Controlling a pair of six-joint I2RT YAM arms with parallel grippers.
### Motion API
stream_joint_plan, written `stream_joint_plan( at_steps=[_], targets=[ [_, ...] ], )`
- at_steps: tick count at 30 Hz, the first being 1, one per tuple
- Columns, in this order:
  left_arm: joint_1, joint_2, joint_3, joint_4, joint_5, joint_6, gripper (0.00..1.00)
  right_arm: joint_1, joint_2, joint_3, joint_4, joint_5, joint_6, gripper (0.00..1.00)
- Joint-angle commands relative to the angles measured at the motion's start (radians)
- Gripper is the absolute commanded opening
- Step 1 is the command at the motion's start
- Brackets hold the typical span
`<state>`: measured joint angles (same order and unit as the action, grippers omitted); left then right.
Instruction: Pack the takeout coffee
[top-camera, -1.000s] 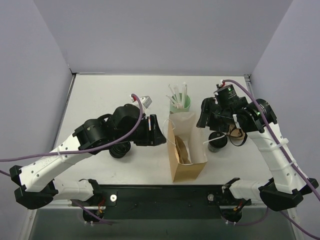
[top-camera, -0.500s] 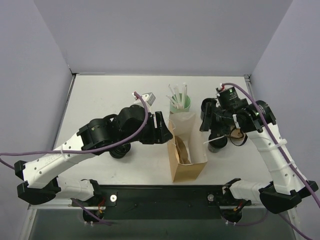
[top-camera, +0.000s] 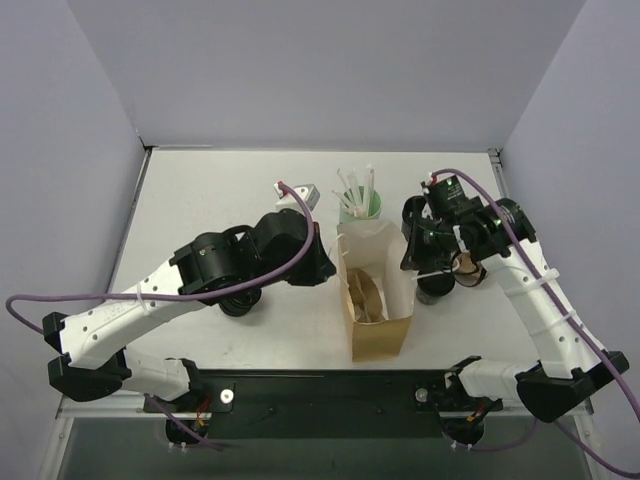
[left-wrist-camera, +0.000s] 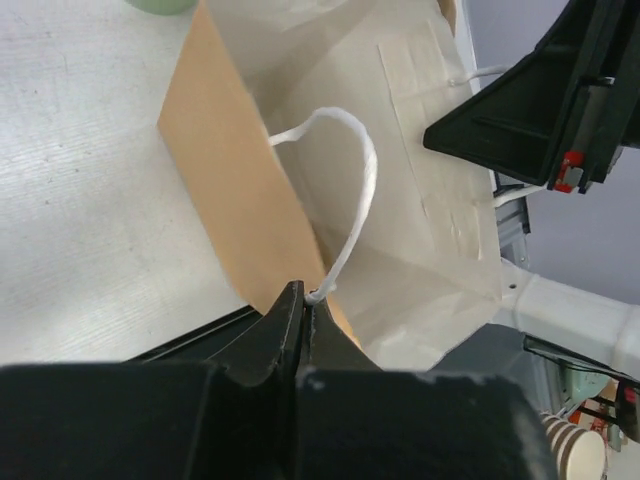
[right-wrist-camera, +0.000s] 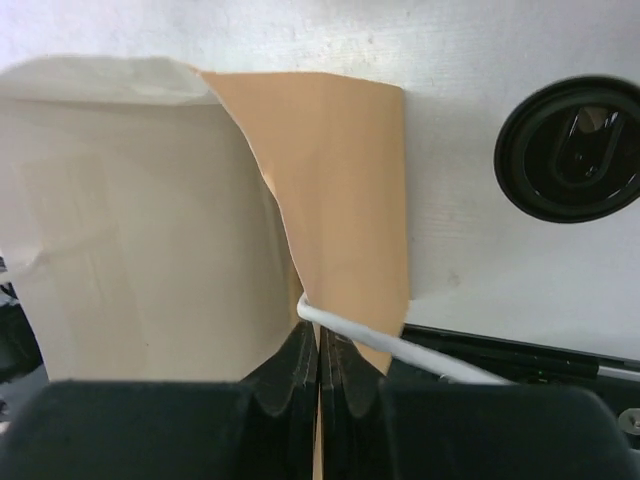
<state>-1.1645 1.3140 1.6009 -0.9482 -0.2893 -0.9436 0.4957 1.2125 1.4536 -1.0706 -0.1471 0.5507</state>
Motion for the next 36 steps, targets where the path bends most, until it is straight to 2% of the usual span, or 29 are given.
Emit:
stream_joint_plan(
  at_steps=[1, 2, 4, 6, 8, 9, 10, 12, 13, 15, 16, 17, 19, 21, 22, 23, 26, 30, 32, 36],
  targets=[
    [-0.011, 0.011, 0.233, -0.006, -0.068, -0.046, 0.00, -0.005, 0.064, 0.264, -0.141, -0.045, 0.083, 0.00],
    [-0.011, 0.017, 0.234, -0.042, -0.067, -0.055, 0.00, 0.006, 0.058, 0.260, -0.138, -0.040, 0.106, 0.00],
    [-0.015, -0.007, 0.136, -0.037, -0.067, -0.069, 0.00, 0.039, -0.003, 0.083, -0.019, -0.023, 0.150, 0.00],
    [-0.001, -0.074, -0.047, 0.089, -0.030, -0.093, 0.00, 0.046, -0.063, -0.116, 0.164, -0.016, 0.170, 0.00],
    [0.050, -0.099, -0.056, 0.179, 0.005, -0.068, 0.00, 0.017, -0.044, -0.113, 0.192, -0.046, 0.195, 0.00],
    [0.063, -0.079, 0.061, 0.161, 0.006, -0.040, 0.00, 0.014, 0.002, -0.069, 0.163, -0.061, 0.192, 0.00],
    [0.075, -0.052, 0.150, 0.120, -0.001, -0.012, 0.00, 0.017, 0.021, 0.070, 0.143, -0.049, 0.187, 0.00],
    [0.078, 0.046, 0.383, -0.033, -0.037, 0.070, 0.00, 0.034, 0.045, 0.178, 0.097, -0.008, 0.192, 0.00],
    [0.075, 0.065, 0.402, -0.076, -0.053, 0.080, 0.00, 0.033, 0.048, 0.215, 0.087, -0.006, 0.202, 0.00],
    [0.074, 0.039, 0.319, -0.101, -0.042, 0.065, 0.00, 0.047, 0.029, 0.177, 0.093, -0.002, 0.230, 0.00],
    [0.075, 0.010, 0.147, -0.069, -0.024, 0.034, 0.00, 0.075, 0.016, 0.136, 0.112, 0.020, 0.233, 0.00],
    [0.077, -0.055, 0.066, 0.033, -0.008, 0.019, 0.00, 0.095, 0.006, 0.022, 0.141, 0.071, 0.233, 0.00],
    [0.101, -0.105, -0.072, 0.112, 0.039, -0.024, 0.00, 0.103, -0.007, -0.066, 0.165, 0.061, 0.230, 0.00],
    [0.126, -0.108, -0.044, 0.118, 0.061, -0.014, 0.00, 0.086, -0.010, -0.055, 0.170, 0.047, 0.218, 0.00],
    [0.135, -0.098, 0.023, 0.094, 0.044, 0.015, 0.00, 0.084, -0.008, -0.027, 0.169, 0.052, 0.213, 0.00],
    [0.137, -0.070, 0.060, 0.042, 0.038, 0.029, 0.00, 0.081, -0.004, 0.047, 0.160, 0.057, 0.204, 0.00],
    [0.137, -0.038, 0.152, 0.006, 0.036, 0.061, 0.00, 0.076, 0.019, 0.135, 0.149, 0.053, 0.175, 0.00],
    [0.135, -0.035, 0.205, 0.019, 0.035, 0.060, 0.00, 0.078, -0.008, 0.079, 0.156, 0.060, 0.192, 0.00],
    [0.134, -0.050, 0.162, 0.011, 0.032, 0.045, 0.00, 0.078, -0.027, 0.018, 0.159, 0.054, 0.202, 0.00],
    [0.131, -0.116, -0.137, 0.091, 0.091, -0.006, 0.00, 0.086, -0.057, -0.192, 0.210, 0.057, 0.204, 0.00]
  ],
)
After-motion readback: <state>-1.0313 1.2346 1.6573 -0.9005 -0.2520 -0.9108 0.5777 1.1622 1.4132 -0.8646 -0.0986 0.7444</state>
